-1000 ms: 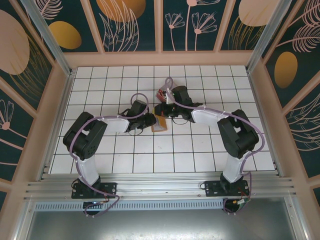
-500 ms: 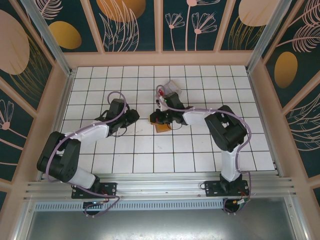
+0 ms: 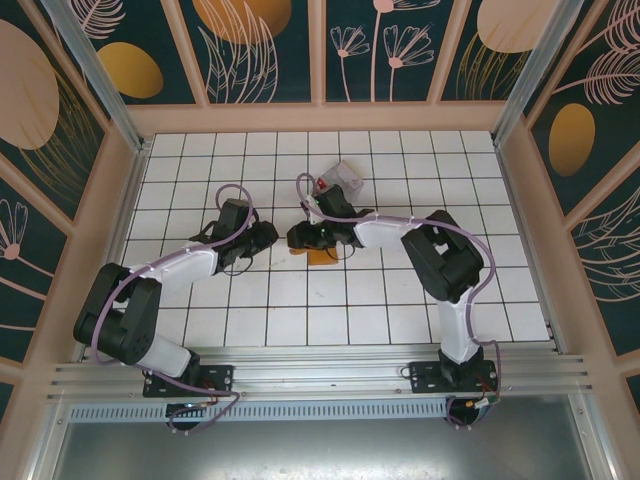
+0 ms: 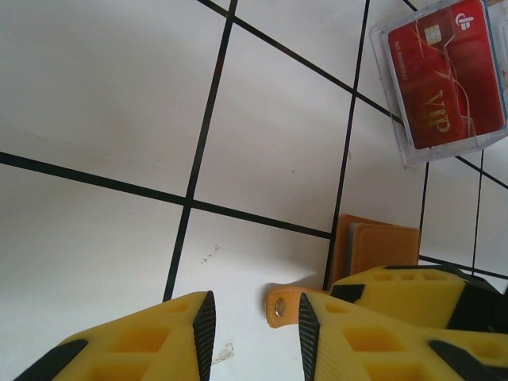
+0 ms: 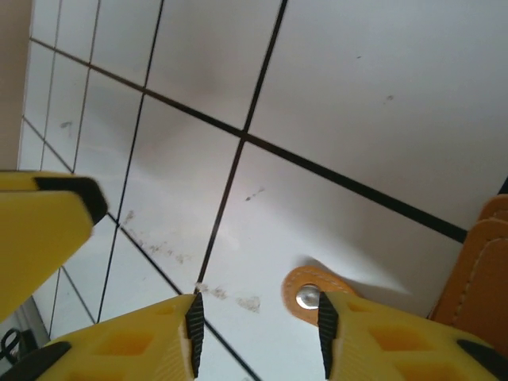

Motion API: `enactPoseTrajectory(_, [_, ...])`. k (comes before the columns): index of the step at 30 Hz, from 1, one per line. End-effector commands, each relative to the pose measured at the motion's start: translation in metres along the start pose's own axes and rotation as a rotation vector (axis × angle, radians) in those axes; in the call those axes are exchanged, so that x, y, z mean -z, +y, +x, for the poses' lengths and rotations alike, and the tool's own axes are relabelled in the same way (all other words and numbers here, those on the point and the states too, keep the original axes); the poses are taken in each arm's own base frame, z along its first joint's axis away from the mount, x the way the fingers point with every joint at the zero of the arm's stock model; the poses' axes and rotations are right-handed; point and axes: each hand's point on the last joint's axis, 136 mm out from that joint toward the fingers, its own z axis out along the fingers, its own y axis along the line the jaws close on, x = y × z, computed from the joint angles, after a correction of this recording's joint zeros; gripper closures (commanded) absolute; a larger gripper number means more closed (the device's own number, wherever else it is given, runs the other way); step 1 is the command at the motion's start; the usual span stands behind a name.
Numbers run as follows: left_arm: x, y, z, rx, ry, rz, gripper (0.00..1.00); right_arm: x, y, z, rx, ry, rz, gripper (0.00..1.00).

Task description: Put the credit cards into the card holder

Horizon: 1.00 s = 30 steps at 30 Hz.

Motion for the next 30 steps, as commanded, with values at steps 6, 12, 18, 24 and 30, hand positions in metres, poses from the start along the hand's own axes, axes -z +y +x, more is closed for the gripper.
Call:
enactPoseTrajectory(6, [0.010,-0.034,-0.013,-0.079,0.002,0.110,0.65,0.078,0.058,-0.050,0.106,-0.144,-0.055,0.50])
enactPoseTrajectory(12, [0.015,-0.067,-0.012,-0.145,0.022,0.206,0.67,0.105,-0.005,-0.052,-0.011,-0.212,0.047,0.50])
enactPoseTrajectory(18, [0.005,-0.110,0.003,-0.265,0.066,0.207,0.67,0.112,-0.069,-0.028,-0.127,-0.208,0.132,0.51])
enactPoseTrajectory(24, [-0.017,-0.138,0.029,-0.322,0.134,0.199,0.68,0.102,-0.088,-0.012,-0.152,-0.176,0.163,0.52])
enactPoseTrajectory(30, [-0.046,-0.114,0.055,-0.306,0.215,0.114,0.69,0.093,-0.092,-0.005,-0.173,-0.157,0.147,0.51])
